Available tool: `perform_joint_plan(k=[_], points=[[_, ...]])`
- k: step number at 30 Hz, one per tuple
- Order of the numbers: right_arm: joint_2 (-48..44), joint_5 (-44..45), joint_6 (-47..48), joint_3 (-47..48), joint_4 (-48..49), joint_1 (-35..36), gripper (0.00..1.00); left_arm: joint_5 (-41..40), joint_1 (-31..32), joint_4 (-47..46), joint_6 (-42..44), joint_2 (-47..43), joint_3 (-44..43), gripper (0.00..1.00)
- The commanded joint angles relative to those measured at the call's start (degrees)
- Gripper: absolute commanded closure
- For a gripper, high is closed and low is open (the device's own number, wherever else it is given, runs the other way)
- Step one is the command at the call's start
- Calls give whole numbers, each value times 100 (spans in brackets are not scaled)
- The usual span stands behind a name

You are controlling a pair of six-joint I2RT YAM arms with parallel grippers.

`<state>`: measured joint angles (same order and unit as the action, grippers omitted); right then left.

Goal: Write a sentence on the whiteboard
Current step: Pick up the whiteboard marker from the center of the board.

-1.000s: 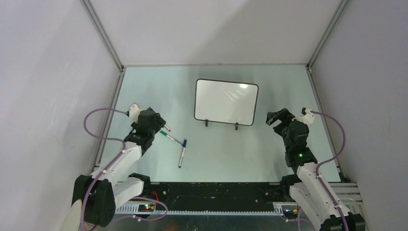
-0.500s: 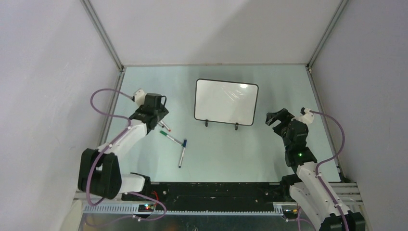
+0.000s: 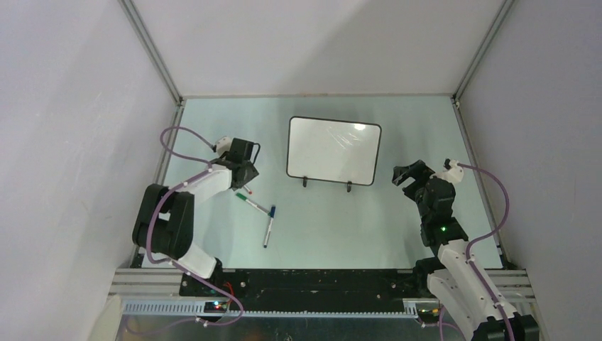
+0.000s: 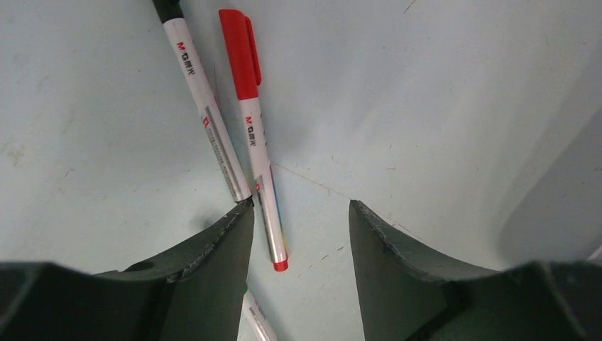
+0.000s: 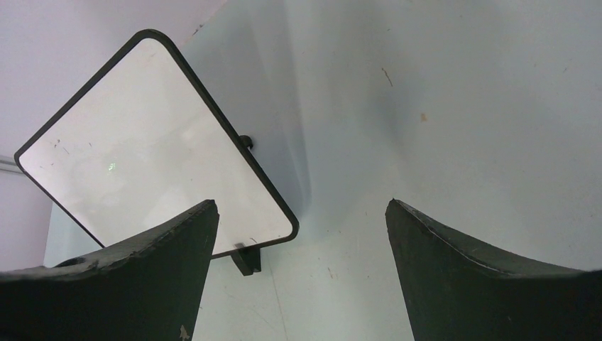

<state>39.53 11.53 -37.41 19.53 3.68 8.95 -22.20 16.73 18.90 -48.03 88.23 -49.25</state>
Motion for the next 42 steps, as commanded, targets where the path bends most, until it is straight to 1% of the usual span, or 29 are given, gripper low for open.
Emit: perform_joint_plan(k=[1,7,11,13,14,19,24,26,28,29,30,32,34,36,38,39,40,41,42], points=[[17,-5,66,218,137,45,9,-87,37,82,-74,283,-405,43],[53,-10,74,220,150,48,9,-198,-1,280,-116,553,-616,44],[48,-13,83,218,141,49,9,139,-270,-59,-141,594,-422,50],[34,1,84,218,119,49,9,510,-442,-291,-147,622,-290,52],[32,0,89,218,117,52,9,556,-495,-451,-150,624,-208,52],[9,-2,85,218,106,62,9,507,-495,-634,-188,548,-63,52],[-12,-5,85,218,98,56,9,469,-438,-434,-184,681,-205,50],[-21,-4,85,218,90,58,9,529,-425,-309,-166,831,-337,52],[-24,-6,89,218,89,56,9,626,-429,-157,-145,1028,-528,55],[-24,-5,91,222,89,57,9,687,-432,-44,-134,1099,-661,64],[-33,-8,95,220,91,55,9,711,-442,13,-126,1245,-729,68],[-46,-9,94,218,87,60,9,778,-468,178,-104,1389,-894,95],[-64,-3,93,218,75,63,9,788,-462,175,-41,1340,-883,100],[-74,-18,93,218,76,63,9,815,-444,-167,41,1041,-585,100],[-92,-75,104,218,94,74,10,833,-341,-669,140,569,-149,100],[-122,-113,147,218,116,82,10,858,-206,-1110,269,404,187,100],[-139,-271,195,218,142,103,10,895,-118,-1333,352,49,355,100],[-163,-391,319,218,256,114,11,894,100,-1825,517,-305,689,100],[-173,-681,386,218,322,170,12,904,215,-2086,626,-499,843,100]])
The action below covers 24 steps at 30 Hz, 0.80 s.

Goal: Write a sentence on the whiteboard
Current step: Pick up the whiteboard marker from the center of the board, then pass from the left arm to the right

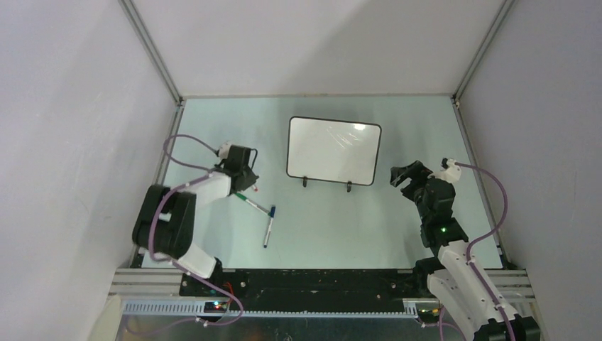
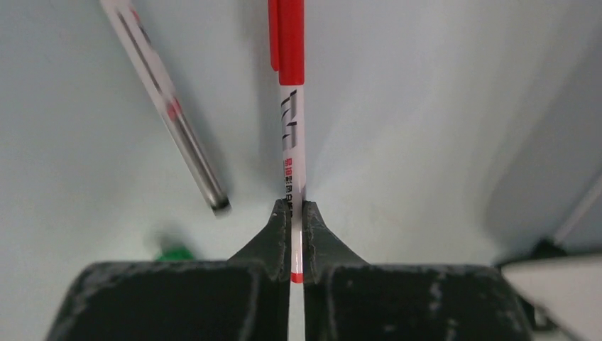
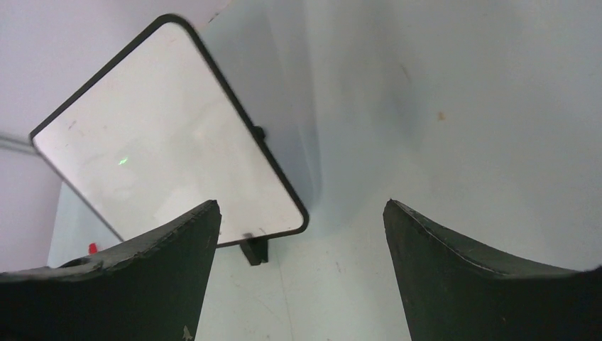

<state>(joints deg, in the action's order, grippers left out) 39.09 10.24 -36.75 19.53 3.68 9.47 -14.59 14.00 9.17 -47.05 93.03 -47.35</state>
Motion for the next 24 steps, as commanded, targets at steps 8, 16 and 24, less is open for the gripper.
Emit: perform_joint_plan(k=[8,16,24], points=[[80,-1654,1289,281,1473,1315,16,1247,1508,-4637,1249,-2912,2899,100],[862,-1984,1704,435,2290,2570,16,3490,2153,-6795,1393,-2275,2994,100],[1159,-2215,1654,455,2661,2835,24,3071,3557,-6388,2054,-1474,2079,100]])
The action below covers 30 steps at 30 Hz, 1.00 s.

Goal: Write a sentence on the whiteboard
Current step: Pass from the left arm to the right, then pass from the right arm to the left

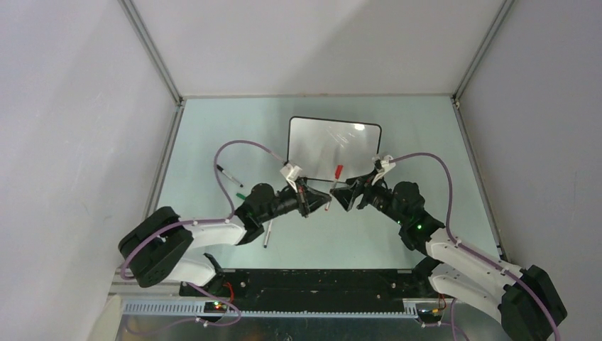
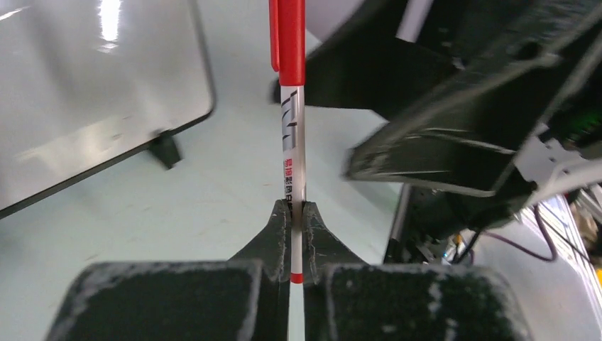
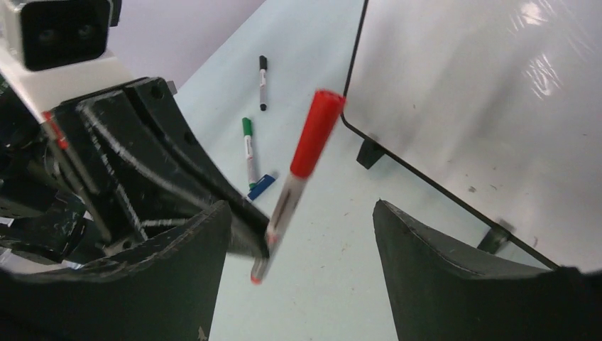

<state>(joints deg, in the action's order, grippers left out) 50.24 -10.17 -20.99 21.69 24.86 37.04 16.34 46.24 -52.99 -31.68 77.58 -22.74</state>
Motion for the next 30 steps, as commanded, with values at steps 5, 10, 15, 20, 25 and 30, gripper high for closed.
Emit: perform_joint_plan(k=[5,10,15,20,25,30], points=[[78,7,11,275,464,89,44,-238,508,56,711,35,-457,100],[83,-22,-34,293,454,93,83,-564,550,69,820,-99,-346,98],[108,-185,-50,343,429,94,100,-922,548,118,813,-257,-253,57],[289,-428,133,488,237,97,100,-1819,544,648,891,-1121,37,29],[828,-830,628,899,-221,251,100,-2366,486,880,802,-1771,304,19],[1224,-364,1210,1256,-595,887,100,-2396,403,762,669,-1871,433,27]])
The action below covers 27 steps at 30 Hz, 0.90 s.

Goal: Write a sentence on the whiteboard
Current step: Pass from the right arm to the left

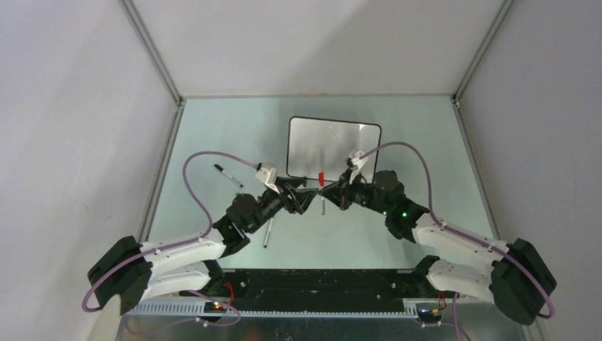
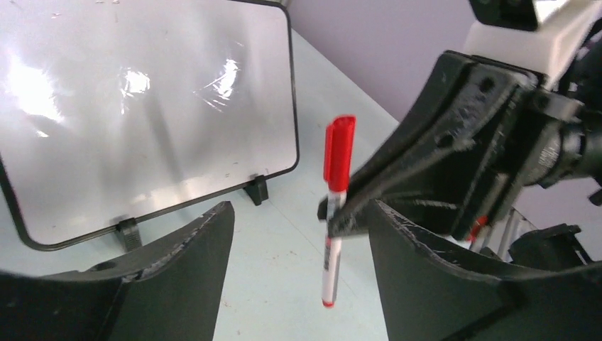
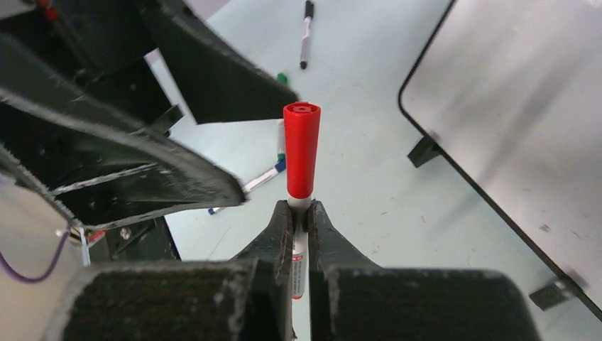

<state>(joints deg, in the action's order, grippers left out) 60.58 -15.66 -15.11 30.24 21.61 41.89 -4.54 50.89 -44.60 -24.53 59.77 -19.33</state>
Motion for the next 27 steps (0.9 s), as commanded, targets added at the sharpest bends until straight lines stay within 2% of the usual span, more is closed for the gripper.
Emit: perform_joint_plan(k=[1,7,11,13,15,24,27], points=[[279,260,757,424,-325,562,100,-332,-73,-98,-65,-113,130,28],[626,683,1018,674,-509,978,100,-326,-82,-148,-96,-205,223,35],[696,694,1028,706,-490,1030,100,-393,-80,-79,-59,-236,216,51],[708,726,1021,711,-491,1038,100,-374,-86,-60,-54,-215,200,64],[705,738,1021,710,-491,1040,100,-317,-83,-39,-46,-168,163,68],[747,796,993,755,-527,1049,100,174,-88,294,-14,238,-182,66],[714,864,993,748,-541,1046,100,306,-84,405,13,346,-321,69]])
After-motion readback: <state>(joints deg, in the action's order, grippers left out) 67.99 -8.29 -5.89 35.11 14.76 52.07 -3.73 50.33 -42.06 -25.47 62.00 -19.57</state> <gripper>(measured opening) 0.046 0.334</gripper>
